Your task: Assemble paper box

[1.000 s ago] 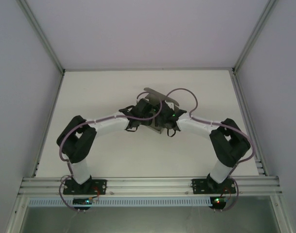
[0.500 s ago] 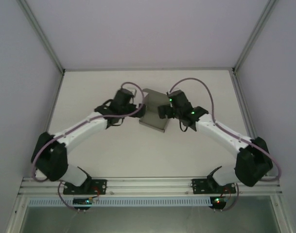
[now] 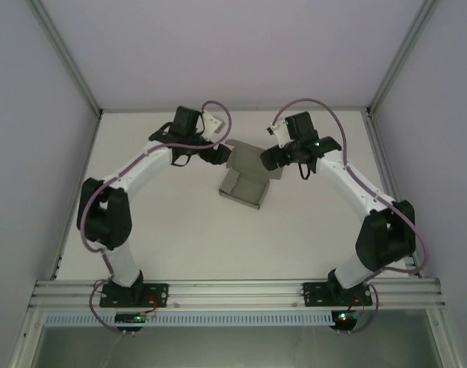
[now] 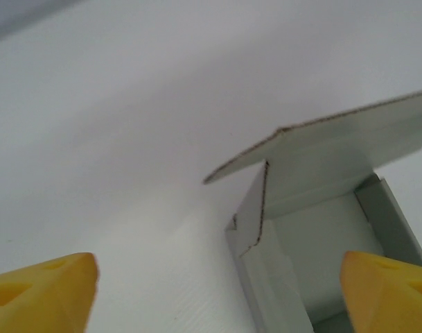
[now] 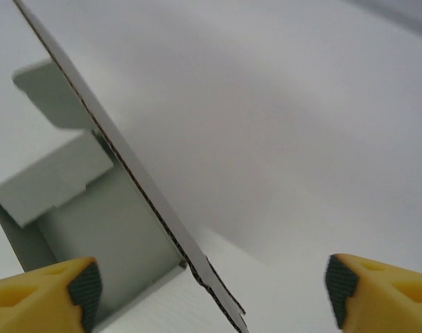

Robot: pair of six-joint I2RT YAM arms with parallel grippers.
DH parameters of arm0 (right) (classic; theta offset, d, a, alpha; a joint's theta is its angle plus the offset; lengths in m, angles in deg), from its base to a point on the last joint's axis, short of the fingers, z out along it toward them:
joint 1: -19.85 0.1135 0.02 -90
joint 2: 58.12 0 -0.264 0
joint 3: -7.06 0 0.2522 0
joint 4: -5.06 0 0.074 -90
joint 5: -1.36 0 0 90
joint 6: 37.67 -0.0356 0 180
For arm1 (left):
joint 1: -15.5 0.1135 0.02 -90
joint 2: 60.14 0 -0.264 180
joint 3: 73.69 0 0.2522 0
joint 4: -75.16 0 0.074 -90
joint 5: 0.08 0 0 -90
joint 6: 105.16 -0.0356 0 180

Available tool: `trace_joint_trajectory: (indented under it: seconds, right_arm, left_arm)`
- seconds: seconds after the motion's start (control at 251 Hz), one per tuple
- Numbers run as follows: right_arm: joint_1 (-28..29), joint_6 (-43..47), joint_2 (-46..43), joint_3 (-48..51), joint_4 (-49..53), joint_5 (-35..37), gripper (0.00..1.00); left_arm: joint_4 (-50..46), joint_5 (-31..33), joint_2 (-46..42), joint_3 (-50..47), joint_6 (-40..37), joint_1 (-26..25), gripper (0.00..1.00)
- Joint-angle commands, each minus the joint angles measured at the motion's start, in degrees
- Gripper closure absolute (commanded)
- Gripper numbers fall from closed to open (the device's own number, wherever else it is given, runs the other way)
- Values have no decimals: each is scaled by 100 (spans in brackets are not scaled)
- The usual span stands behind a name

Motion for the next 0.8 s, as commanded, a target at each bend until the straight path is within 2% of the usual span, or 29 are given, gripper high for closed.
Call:
trace_joint_trajectory:
  seconds: [0.0, 0.116, 0.212, 0.275, 0.351, 0.391, 0.463, 0.599, 0.726, 0.798]
  right_arm:
    - [-185, 410, 328, -358, 694, -496, 20]
    - [-261, 430, 657, -587, 977, -499, 22]
    - [-262, 429, 691, -508, 942, -333, 18]
    - [-290, 242, 583, -335, 799, -172, 19]
    - [-325, 101, 351, -6, 460, -214, 30]
    - [-352, 109, 240, 167, 255, -398, 32]
    - [-338, 399, 162, 351, -170, -598, 30]
    - [-329, 820, 472, 270, -383, -1072, 28]
    - [-354, 1557, 806, 207, -665, -1808, 36]
    - [-360, 1846, 930, 239, -836, -2183, 51]
  left_arm:
    - [-534, -453, 358, 623, -397, -17, 21]
    - [-804, -472, 783, 1082, -375, -56, 28]
    - [-807, -455, 904, 1099, -372, -105, 33]
    - [-753, -492, 827, 871, -309, -100, 33]
    - [-489, -464, 651, 528, -277, -104, 31]
    - [-434, -455, 585, 411, -257, -105, 30]
    - [-429, -494, 491, 267, -247, -99, 29]
    - [-224, -280, 320, -173, -80, -101, 26]
    - [-8, -316, 197, -564, 143, -98, 27]
    - [156, -321, 168, -735, 301, -88, 31]
